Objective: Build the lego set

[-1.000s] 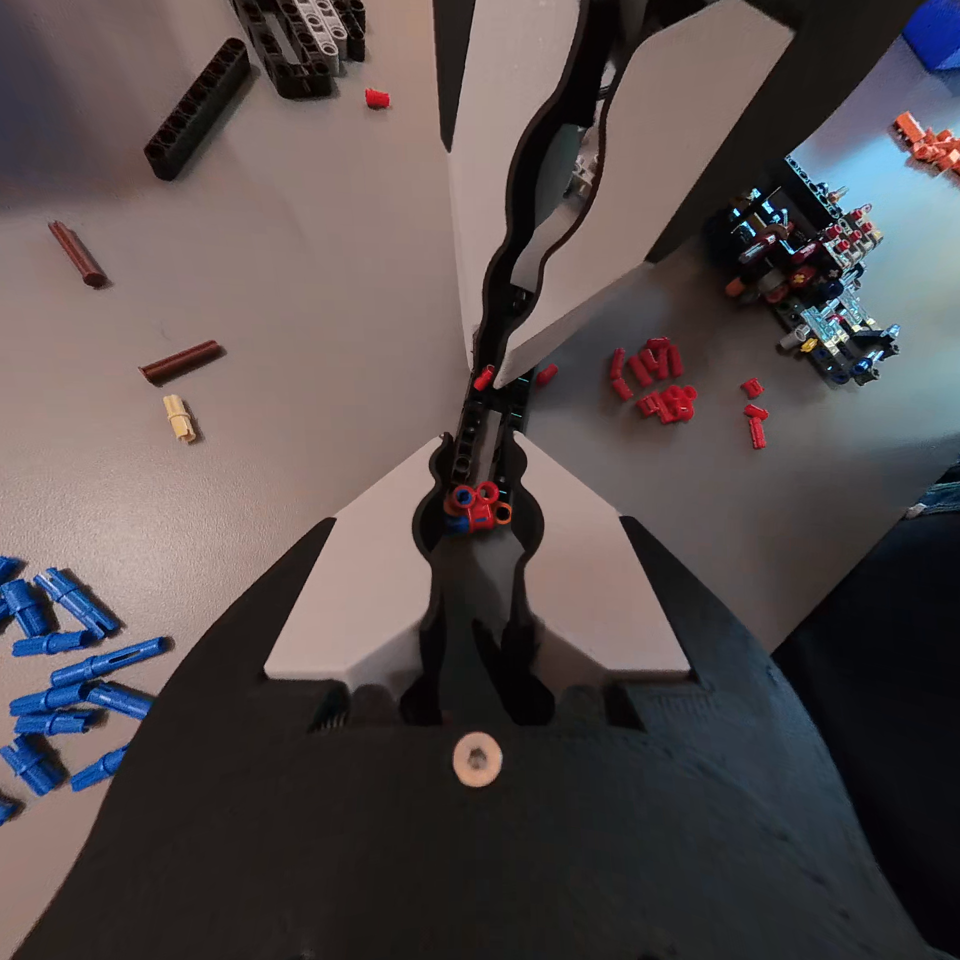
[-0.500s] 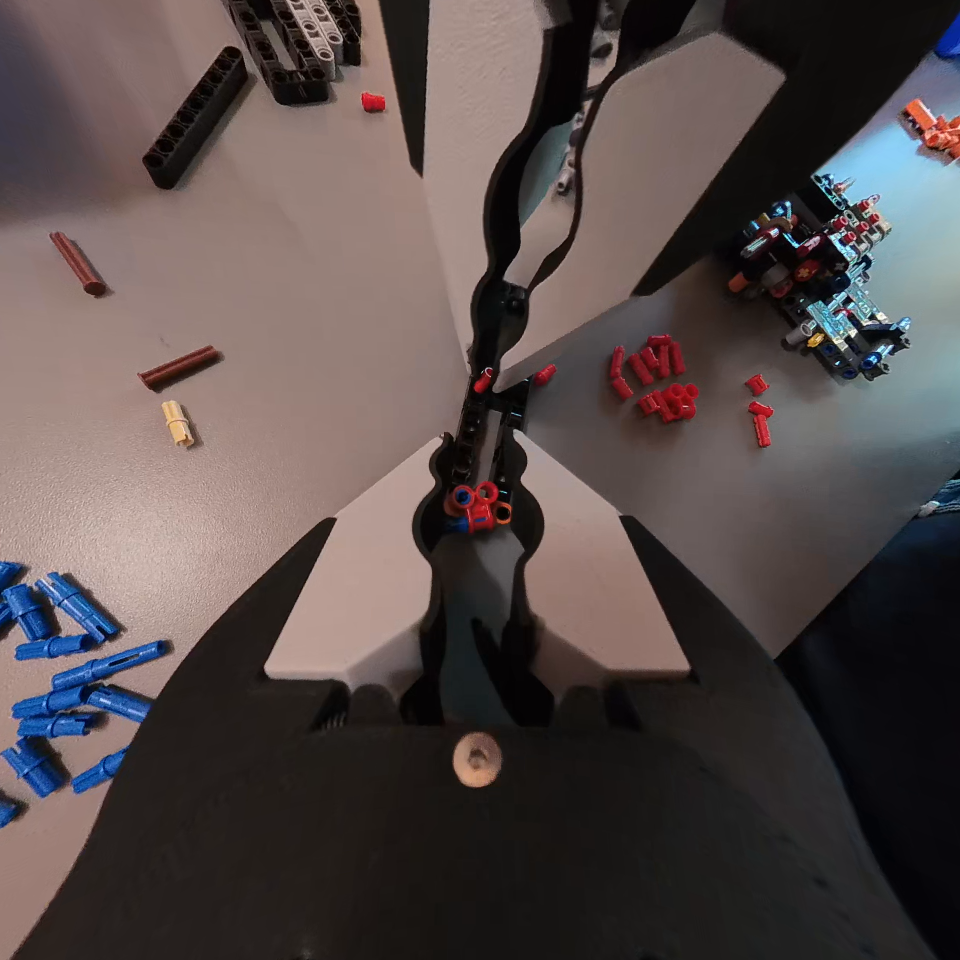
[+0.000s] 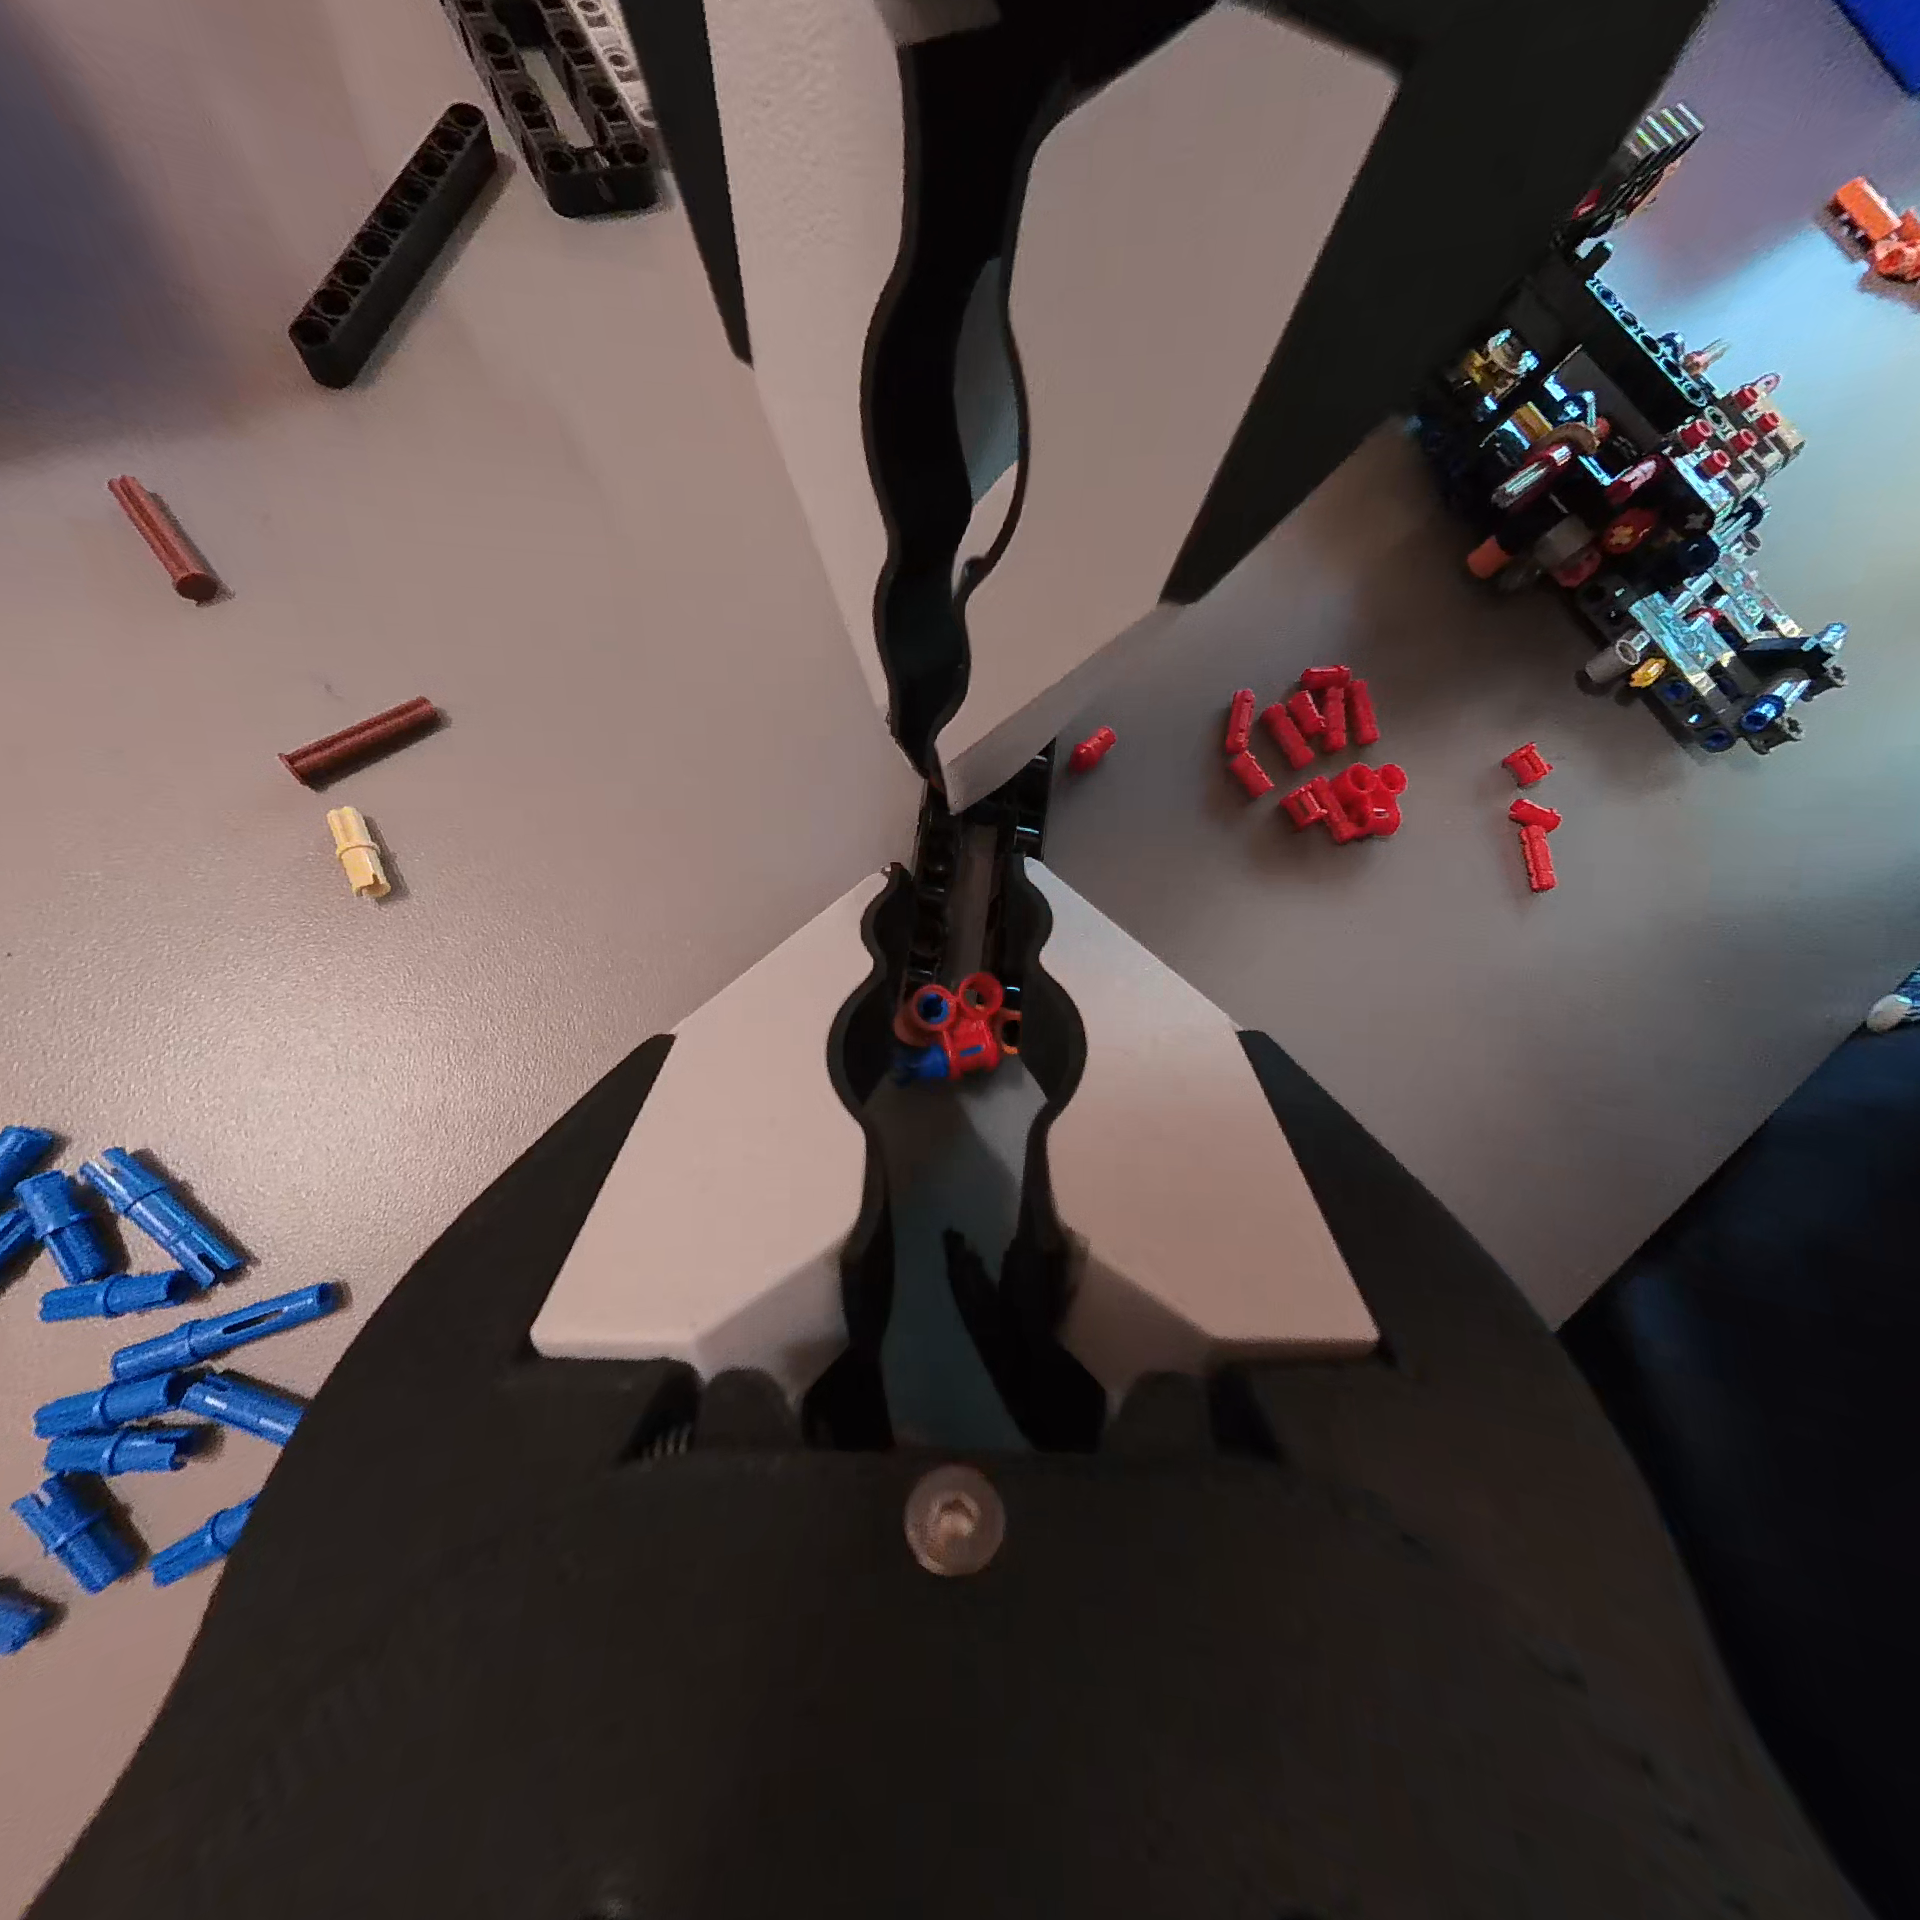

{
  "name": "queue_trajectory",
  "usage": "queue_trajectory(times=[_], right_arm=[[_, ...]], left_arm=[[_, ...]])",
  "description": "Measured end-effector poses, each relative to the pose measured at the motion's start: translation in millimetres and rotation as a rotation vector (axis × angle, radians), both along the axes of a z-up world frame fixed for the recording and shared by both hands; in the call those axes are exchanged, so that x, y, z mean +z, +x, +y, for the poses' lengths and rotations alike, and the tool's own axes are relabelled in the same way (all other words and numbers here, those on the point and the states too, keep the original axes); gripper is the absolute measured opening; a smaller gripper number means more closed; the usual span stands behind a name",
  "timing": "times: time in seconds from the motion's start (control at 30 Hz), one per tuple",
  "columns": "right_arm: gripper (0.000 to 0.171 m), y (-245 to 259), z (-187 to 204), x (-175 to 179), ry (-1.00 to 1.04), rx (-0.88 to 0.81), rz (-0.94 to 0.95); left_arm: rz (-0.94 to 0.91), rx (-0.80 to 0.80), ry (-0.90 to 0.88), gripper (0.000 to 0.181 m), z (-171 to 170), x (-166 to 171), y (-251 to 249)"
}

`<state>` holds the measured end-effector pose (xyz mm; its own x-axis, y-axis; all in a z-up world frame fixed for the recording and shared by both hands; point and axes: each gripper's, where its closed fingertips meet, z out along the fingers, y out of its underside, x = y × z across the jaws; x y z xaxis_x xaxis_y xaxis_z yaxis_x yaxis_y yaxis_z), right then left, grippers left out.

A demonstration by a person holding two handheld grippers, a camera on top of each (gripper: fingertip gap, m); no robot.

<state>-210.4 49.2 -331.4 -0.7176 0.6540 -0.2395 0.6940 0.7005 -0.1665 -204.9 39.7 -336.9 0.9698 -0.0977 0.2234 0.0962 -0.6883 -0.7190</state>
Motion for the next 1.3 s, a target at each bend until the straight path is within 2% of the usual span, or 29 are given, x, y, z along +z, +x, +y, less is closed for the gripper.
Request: queue_trajectory(times=[0.5,1.3], right_arm=[[0.001,3.7,5.0,-2.4,-0.026,0.008,0.104],[0.001,1.1,0.7,-0.8,0.074,-0.003,0.210]], left_arm=[[0.028,-0.001,0.003,0.017,0.2,-0.4,0.2],[0.048,-0.006,0.004,0.016,0.4,-0.6,1.0]])
